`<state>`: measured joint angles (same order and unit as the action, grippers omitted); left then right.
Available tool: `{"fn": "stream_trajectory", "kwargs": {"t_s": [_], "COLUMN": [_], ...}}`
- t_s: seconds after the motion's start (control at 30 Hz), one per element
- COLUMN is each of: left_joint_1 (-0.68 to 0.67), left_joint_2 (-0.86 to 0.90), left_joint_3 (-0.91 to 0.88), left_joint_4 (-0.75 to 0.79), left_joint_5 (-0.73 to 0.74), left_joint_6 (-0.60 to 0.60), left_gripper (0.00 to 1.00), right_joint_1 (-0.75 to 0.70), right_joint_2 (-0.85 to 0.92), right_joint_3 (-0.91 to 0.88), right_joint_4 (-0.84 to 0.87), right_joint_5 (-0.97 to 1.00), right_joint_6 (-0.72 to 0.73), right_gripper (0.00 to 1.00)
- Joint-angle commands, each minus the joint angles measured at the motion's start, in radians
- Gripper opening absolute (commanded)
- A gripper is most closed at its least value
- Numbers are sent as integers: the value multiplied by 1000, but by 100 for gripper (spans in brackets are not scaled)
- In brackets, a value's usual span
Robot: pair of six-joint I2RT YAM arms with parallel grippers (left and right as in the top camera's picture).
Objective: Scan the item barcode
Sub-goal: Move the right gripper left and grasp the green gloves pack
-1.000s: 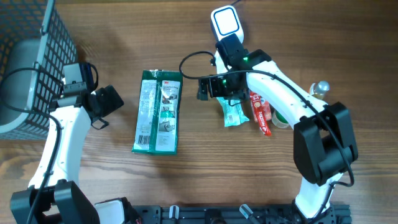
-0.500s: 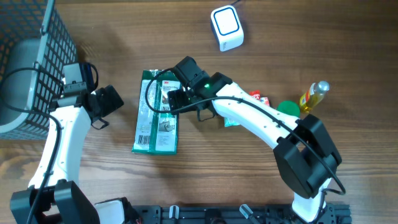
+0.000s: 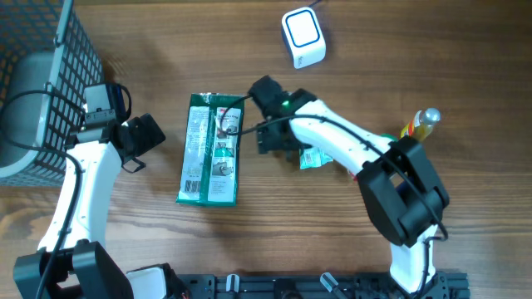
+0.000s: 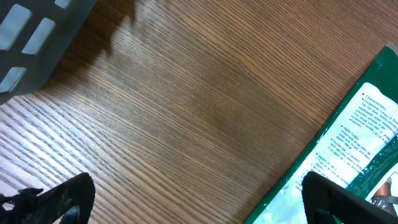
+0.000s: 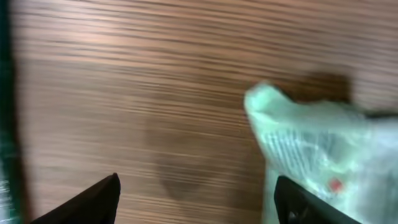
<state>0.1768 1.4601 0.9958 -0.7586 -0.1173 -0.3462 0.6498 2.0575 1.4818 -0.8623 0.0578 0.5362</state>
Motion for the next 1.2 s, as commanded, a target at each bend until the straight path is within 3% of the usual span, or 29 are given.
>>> {"fn": "stream_trajectory", "kwargs": {"t_s": [0.0, 0.17, 0.3, 0.47, 0.67, 1.17], "left_joint_1": [5, 5, 5, 5, 5, 5], "left_joint_2": [-11, -11, -11, -11, -11, -11], "left_joint_3": [12, 12, 12, 12, 12, 12], "left_joint_4": [2, 2, 2, 2, 2, 2], "left_joint_5": [1, 1, 1, 1, 1, 1], "left_joint_6": [1, 1, 2, 1, 1, 1], "left_gripper": [100, 100, 100, 100, 100, 100], "right_joint_1": [-43, -45, -6, 144, 272, 270], "right_joint_2": [14, 6, -23, 17, 104, 145], "right_joint_3": [-2, 29, 65, 63, 63, 63], "right_joint_4": [-45, 5, 158, 359, 416, 373], "right_joint_5": [32, -176, -320, -167, 115, 129], "right_joint_6": [16, 14, 79, 108, 119, 36], "right_gripper": [84, 76, 67, 68, 74, 83]}}
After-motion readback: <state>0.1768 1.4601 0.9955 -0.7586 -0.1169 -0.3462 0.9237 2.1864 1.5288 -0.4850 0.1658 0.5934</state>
